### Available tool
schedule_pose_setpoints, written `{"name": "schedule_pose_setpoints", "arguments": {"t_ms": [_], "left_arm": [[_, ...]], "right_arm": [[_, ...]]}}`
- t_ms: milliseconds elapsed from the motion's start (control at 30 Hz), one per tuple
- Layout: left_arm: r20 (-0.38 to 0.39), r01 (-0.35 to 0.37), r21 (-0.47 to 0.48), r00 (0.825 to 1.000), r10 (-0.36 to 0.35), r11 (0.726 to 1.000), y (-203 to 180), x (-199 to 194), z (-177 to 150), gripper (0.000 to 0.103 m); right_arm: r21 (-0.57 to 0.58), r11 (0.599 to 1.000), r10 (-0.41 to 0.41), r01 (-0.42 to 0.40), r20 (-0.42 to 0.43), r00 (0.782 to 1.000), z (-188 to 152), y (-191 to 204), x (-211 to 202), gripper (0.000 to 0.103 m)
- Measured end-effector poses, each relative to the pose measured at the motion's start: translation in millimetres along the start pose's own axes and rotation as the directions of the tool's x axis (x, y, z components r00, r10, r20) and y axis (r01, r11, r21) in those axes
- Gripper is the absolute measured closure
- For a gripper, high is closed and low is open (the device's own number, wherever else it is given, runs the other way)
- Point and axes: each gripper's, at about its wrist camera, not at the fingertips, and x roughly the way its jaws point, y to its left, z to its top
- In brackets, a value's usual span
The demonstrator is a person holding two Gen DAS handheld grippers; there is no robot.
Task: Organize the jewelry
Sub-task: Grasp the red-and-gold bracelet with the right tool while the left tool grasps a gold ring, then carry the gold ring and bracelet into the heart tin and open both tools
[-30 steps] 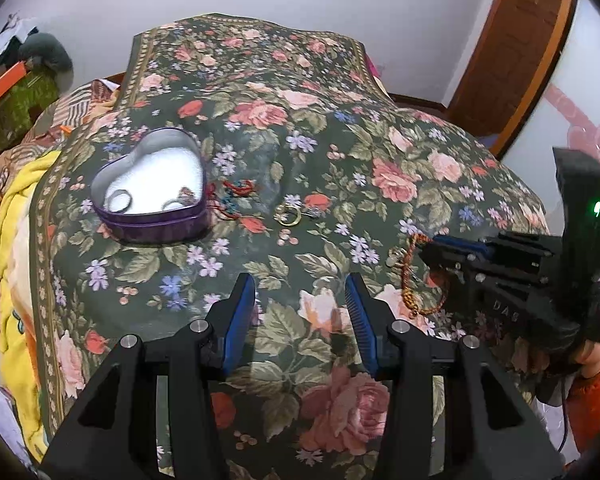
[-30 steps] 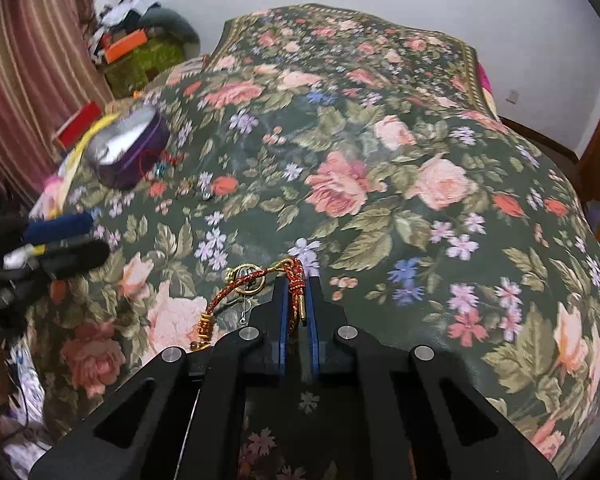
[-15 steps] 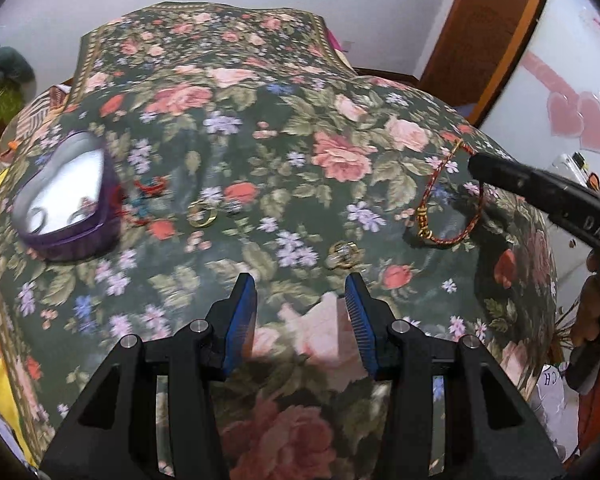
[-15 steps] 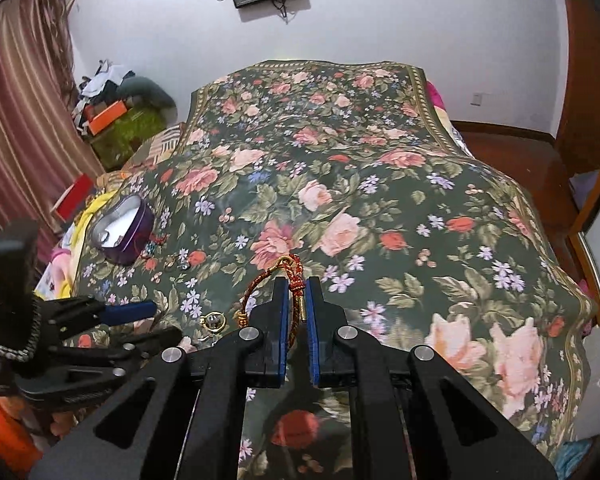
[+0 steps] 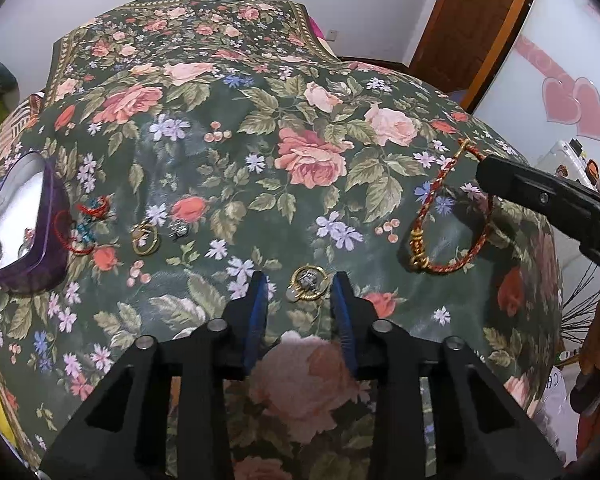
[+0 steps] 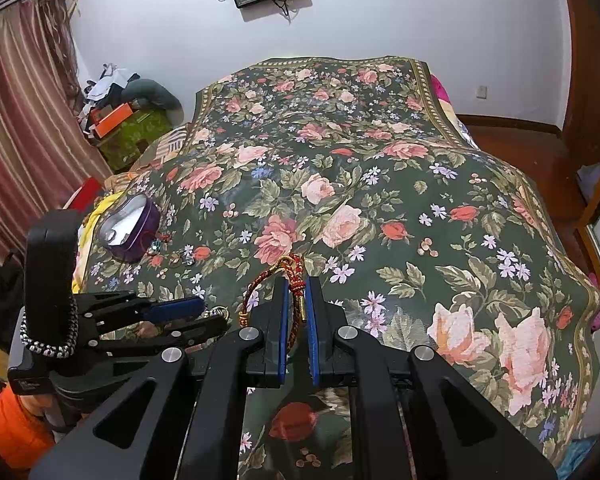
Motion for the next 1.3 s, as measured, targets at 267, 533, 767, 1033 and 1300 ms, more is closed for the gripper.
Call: {"name": "schedule_pose_setpoints", "arguments": {"t_ms": [267, 533, 767, 1033, 1300], "left_arm": [[-0.002, 0.009, 0.019, 1.000, -0.009, 1.000, -6.3, 6.9, 1.5, 0.082], [0.003, 0.018, -0.014, 1.000, -0.018, 1.000, -4.0, 4.7, 3.3, 0.082], [0.047, -0.014, -0.008, 0.999, 0.014, 1.000, -3.6, -12.5, 3.2, 0.082], [0.121, -0.032, -0.043, 0.992, 0.037, 0.999, 8.4, -44.0, 8.1, 0.082], [0.205, -0.069, -0.094, 0.975, 0.088, 0.993, 31.1, -80.7, 8.8, 0.082]], "right_arm": [[0.006, 1.000, 0.013, -0.013, -0.006, 1.000, -0.5, -1.7, 2.8, 0.096], [-0.003, 1.000, 0.012, -0.012, 0.003, 1.000, 1.6, -0.1, -1.3, 0.096], [-0.020, 1.000, 0.010, -0.009, 0.009, 1.000, 4.8, 6.3, -2.7, 0.096], [-0.056, 0.998, 0.024, -0.022, 0.033, 0.999, 13.9, 25.4, -7.4, 0.096], [-0.105, 0.993, 0.059, -0.052, 0.065, 0.996, 26.8, 55.6, -8.1, 0.096]]}}
